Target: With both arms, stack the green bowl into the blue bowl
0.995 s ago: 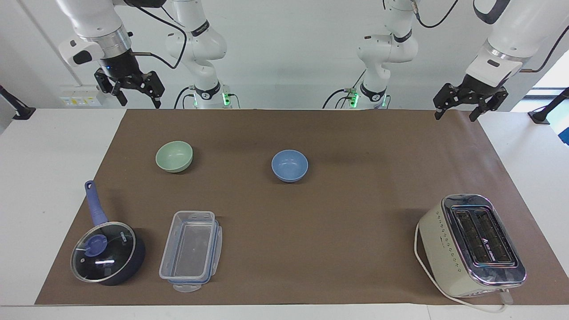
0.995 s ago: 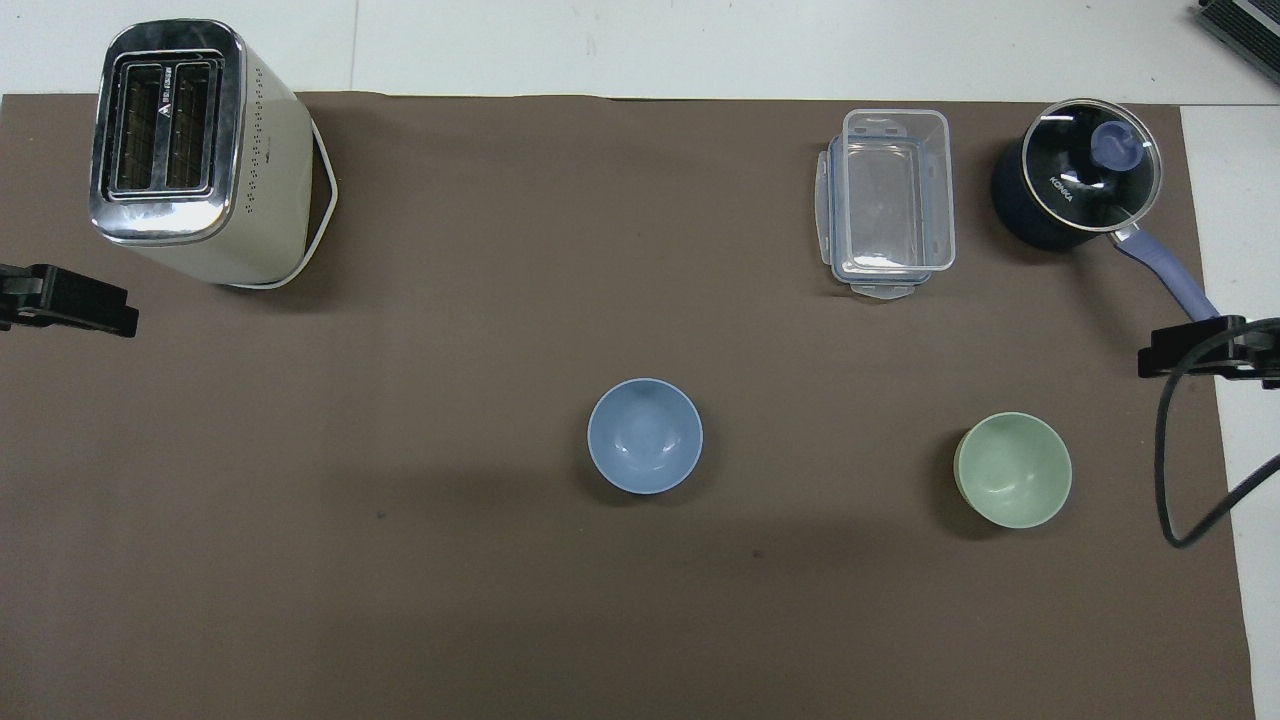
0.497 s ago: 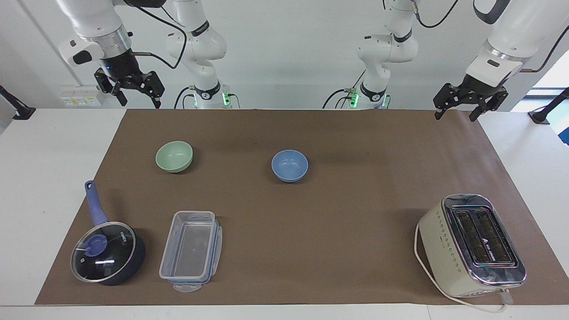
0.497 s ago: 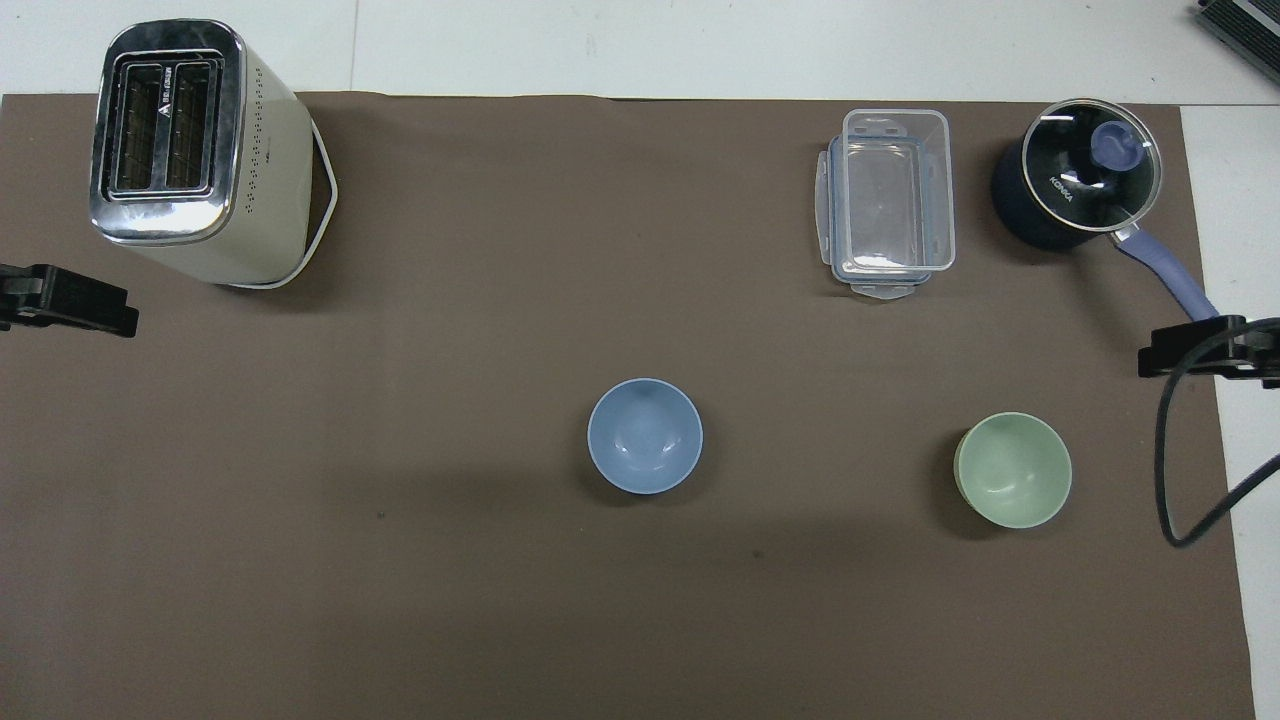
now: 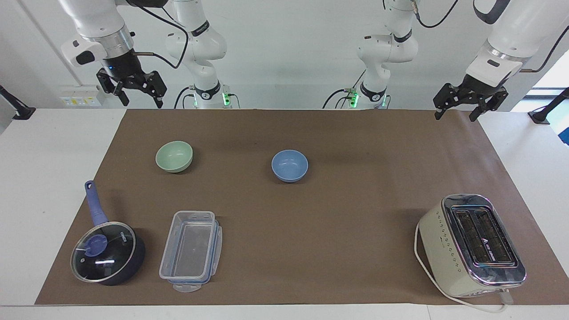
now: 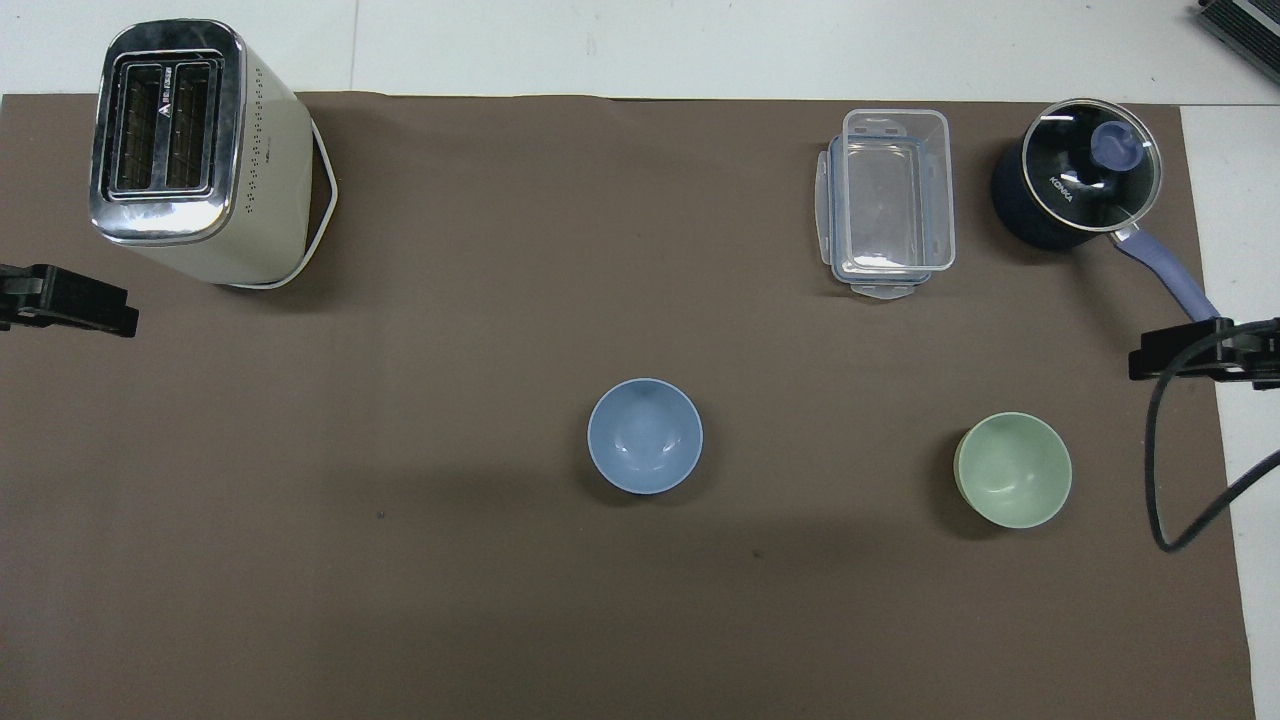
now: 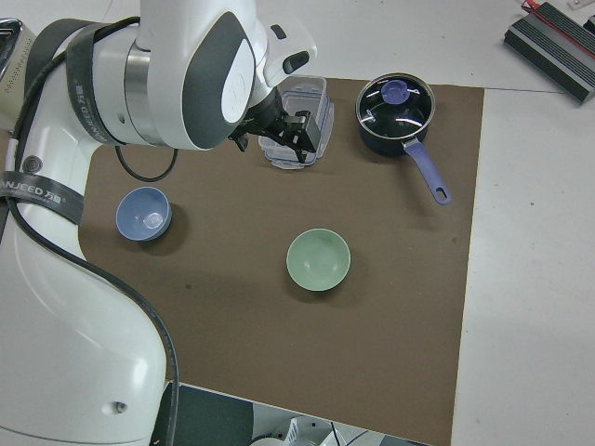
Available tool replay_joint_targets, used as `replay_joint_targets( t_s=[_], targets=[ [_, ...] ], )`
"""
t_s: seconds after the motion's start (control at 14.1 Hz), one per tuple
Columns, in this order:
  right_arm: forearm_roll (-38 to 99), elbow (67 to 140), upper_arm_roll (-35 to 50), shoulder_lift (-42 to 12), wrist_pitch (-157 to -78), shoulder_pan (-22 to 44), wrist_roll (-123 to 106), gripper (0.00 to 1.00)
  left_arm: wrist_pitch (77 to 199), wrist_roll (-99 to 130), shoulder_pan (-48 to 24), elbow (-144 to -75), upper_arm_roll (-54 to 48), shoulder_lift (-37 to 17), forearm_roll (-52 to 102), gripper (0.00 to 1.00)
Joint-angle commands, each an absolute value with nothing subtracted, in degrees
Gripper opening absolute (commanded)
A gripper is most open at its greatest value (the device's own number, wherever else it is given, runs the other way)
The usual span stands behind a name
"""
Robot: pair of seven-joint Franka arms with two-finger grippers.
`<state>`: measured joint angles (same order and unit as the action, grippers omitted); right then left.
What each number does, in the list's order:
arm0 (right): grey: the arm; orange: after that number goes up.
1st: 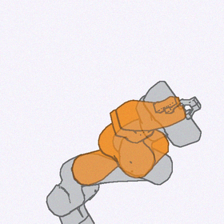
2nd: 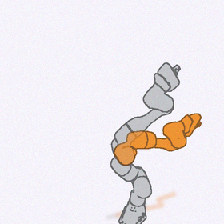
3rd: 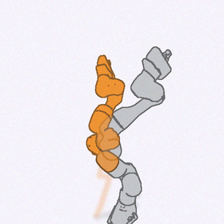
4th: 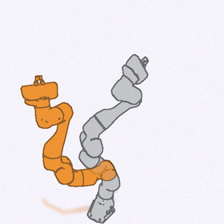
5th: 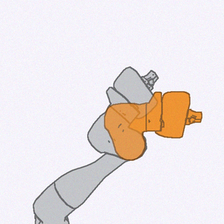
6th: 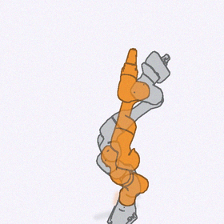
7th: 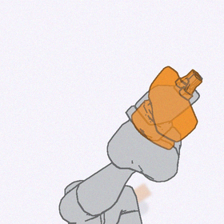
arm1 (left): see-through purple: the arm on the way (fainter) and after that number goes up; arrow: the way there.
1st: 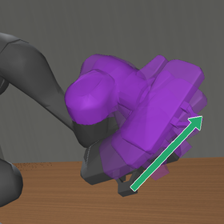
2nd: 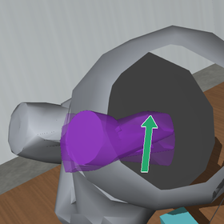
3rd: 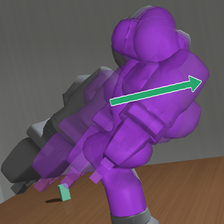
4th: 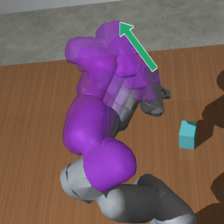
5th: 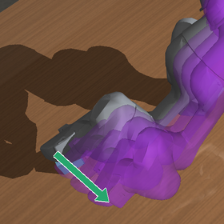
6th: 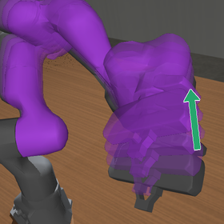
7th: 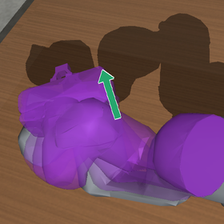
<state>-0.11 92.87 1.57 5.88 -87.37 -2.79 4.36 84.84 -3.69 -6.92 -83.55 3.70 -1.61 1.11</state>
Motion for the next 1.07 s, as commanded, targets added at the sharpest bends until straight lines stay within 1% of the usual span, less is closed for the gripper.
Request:
replay_joint_targets(
  t_s=[0.0, 0.21, 0.36, 0.71, 0.85, 0.99],
  targets=[
    [0.8, 93.4, 1.6, 6.5, -87.4, -3.5, 4.4, 1.0, 84.5, -3.7, -6.1, -84.7, 3.2, -0.4, 1.8, 1.0],
    [-0.3, 95.4, 1.2, 6.5, -89.7, -4.7, 4.3, 1.0, 84.5, -3.7, -6.1, -84.7, 3.2, -0.4, 1.8, 1.0],
    [-0.3, 100.3, 1.2, 7.6, -93.3, -7.8, 0.3, 1.0, 84.5, -3.7, -6.1, -84.7, 3.2, -0.4, 1.8, 1.0],
    [0.8, 113.8, 1.2, 7.1, -107.1, -15.4, -8.4, 1.0, 84.5, -3.7, -6.1, -84.7, 3.2, -0.4, 1.8, 1.0],
    [1.2, 119.9, 1.2, 5.6, -114.4, -17.5, -11.0, 1.0, 84.5, -3.7, -6.1, -84.7, 3.2, -0.4, 1.8, 1.0],
    [2.5, 124.6, 1.2, 4.0, -120.6, -18.7, -12.2, 1.0, 84.5, -3.7, -6.1, -84.7, 3.2, -0.4, 1.8, 1.0]
  ],
)
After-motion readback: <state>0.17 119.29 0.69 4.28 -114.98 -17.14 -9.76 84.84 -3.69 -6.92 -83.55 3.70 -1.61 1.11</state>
